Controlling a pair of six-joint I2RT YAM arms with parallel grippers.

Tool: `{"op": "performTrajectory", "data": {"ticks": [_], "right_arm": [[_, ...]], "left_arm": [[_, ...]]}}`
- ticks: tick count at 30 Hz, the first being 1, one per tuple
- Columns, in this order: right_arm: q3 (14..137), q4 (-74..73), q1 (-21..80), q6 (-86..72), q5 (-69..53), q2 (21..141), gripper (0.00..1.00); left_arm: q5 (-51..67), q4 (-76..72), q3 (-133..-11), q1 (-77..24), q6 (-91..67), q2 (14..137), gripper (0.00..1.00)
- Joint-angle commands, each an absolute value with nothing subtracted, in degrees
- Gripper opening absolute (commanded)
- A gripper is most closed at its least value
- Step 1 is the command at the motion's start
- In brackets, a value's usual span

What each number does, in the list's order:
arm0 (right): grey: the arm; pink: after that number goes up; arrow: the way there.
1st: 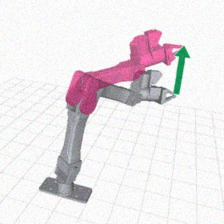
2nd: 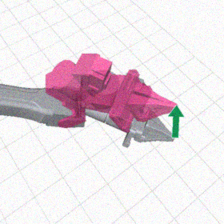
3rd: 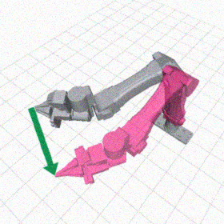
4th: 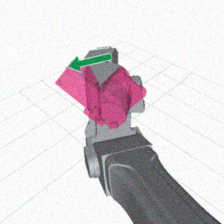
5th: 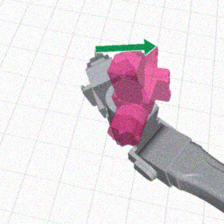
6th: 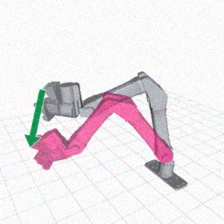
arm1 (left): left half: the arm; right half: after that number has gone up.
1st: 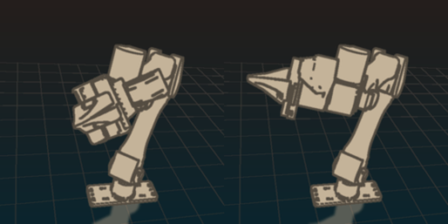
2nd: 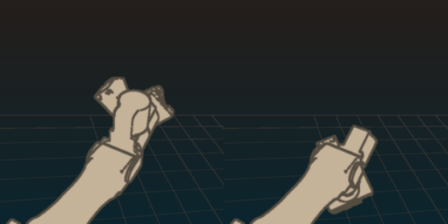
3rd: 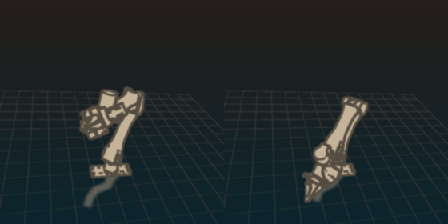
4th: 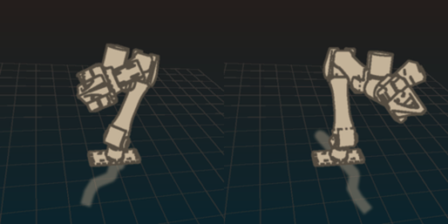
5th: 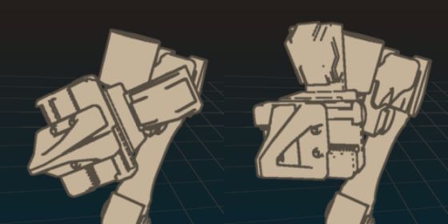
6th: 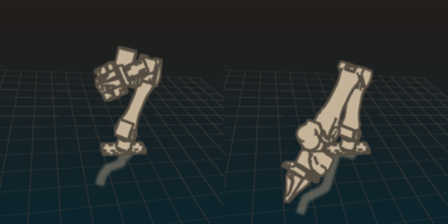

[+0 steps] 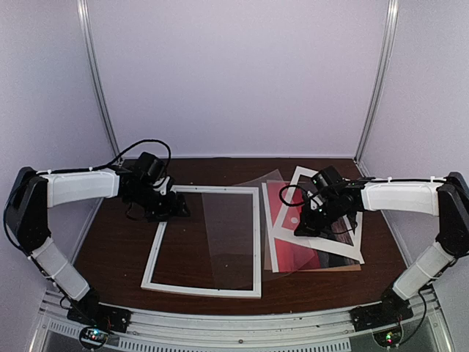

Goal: Put the photo into the frame
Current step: Adjust the glass panel.

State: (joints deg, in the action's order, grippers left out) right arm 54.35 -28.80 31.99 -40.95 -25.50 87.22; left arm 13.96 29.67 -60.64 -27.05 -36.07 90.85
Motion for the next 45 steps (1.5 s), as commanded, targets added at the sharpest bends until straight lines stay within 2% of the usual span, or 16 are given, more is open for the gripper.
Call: {"op": "performTrajectory", "data": {"ticks": [1, 11, 35, 45], "right_arm": [[51.1, -22.5, 31.5, -44.3, -22.4, 88.3, 0.03], [50.2, -17.7, 29.8, -42.9, -26.6, 90.6, 0.10], [55.6, -13.9, 26.9, -37.7, -37.4, 97.1, 0.31], [60.1, -15.6, 25.4, -34.8, -41.8, 101.7, 0.36]], "left_arm": [[14.7, 23.6, -61.0, -31.0, -38.9, 95.5, 0.87], [14.8, 20.5, -66.2, -37.4, -40.3, 105.6, 0.86], [13.5, 18.6, -66.5, -39.7, -38.2, 111.4, 0.80], [13.2, 18.6, -66.9, -40.2, -36.6, 112.6, 0.80]]}}
